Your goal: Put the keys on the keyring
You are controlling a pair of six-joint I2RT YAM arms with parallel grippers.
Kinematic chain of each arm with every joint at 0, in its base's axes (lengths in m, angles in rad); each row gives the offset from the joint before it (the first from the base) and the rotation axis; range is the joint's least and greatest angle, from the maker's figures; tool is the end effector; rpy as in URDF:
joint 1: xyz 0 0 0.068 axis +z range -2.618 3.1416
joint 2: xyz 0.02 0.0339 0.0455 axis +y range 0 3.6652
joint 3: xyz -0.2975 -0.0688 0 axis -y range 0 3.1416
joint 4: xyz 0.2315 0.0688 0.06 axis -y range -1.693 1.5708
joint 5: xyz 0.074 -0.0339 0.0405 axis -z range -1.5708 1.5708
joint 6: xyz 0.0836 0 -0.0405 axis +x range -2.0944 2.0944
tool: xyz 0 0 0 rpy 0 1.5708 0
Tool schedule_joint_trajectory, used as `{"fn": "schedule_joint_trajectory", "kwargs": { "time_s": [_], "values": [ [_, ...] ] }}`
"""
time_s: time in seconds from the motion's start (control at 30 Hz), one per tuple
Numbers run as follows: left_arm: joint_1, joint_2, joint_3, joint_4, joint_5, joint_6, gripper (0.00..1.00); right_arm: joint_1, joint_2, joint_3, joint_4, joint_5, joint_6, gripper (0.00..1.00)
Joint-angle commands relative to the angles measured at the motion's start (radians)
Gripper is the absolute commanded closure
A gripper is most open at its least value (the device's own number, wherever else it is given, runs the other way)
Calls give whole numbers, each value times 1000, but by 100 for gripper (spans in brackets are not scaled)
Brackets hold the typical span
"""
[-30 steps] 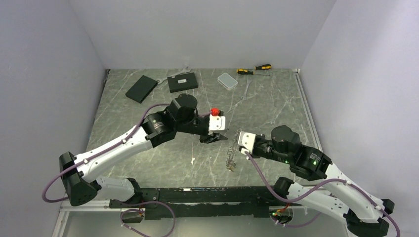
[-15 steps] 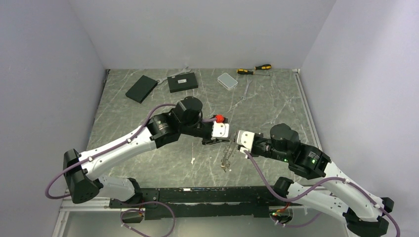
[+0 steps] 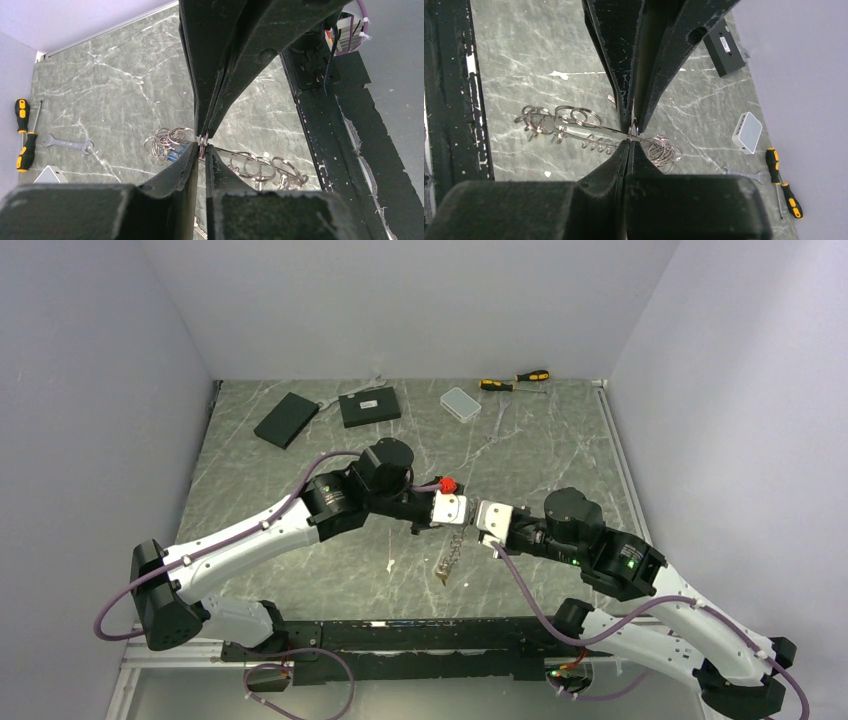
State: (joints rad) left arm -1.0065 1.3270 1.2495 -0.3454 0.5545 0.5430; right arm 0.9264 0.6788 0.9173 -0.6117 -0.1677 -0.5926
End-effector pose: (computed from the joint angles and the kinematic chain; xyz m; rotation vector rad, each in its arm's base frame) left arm 0.1318 -0.2905 0.3846 1.6555 1.1672 -0.8476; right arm 0.0759 0.1242 0.3562 -1.4272 1.3403 0.3836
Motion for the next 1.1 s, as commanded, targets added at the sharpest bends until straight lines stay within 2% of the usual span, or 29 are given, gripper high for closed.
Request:
{"fn": "schedule_joint_trajectory", "kwargs": {
  "time_s": [0.0, 0.1, 0.37, 0.43, 0.5, 0.57, 0.8, 0.87, 0.97, 1.07],
  "values": [
    [-9, 8, 1, 47, 5, 40, 91, 5, -3, 52, 94, -28, -8, 100],
    [-12, 7, -2, 51, -4, 50, 100, 5, -5, 51, 102, -31, -4, 100],
    [-15, -49, -74, 169, -53, 65, 100, 5, -1, 34, 151, -11, 52, 98],
    [-15, -63, -86, 191, -53, 80, 100, 4, 4, 37, 155, -2, 73, 85],
    [-15, -72, -96, 208, -54, 90, 100, 4, 4, 32, 164, 2, 93, 66],
    [-15, -81, -105, 227, -60, 92, 100, 5, -4, 20, 187, 8, 116, 56],
    [-15, -106, -147, 292, -80, 87, 100, 5, -59, -36, 257, 20, 157, 44],
    [-15, -115, -157, 320, -80, 86, 100, 4, -76, -46, 255, 15, 156, 31],
    [-15, -125, -164, 335, -73, 91, 100, 5, -108, -68, 266, -2, 139, 29],
    [-15, -137, -177, 338, -59, 97, 100, 5, -138, -94, 308, -10, 128, 31]
  ]
}}
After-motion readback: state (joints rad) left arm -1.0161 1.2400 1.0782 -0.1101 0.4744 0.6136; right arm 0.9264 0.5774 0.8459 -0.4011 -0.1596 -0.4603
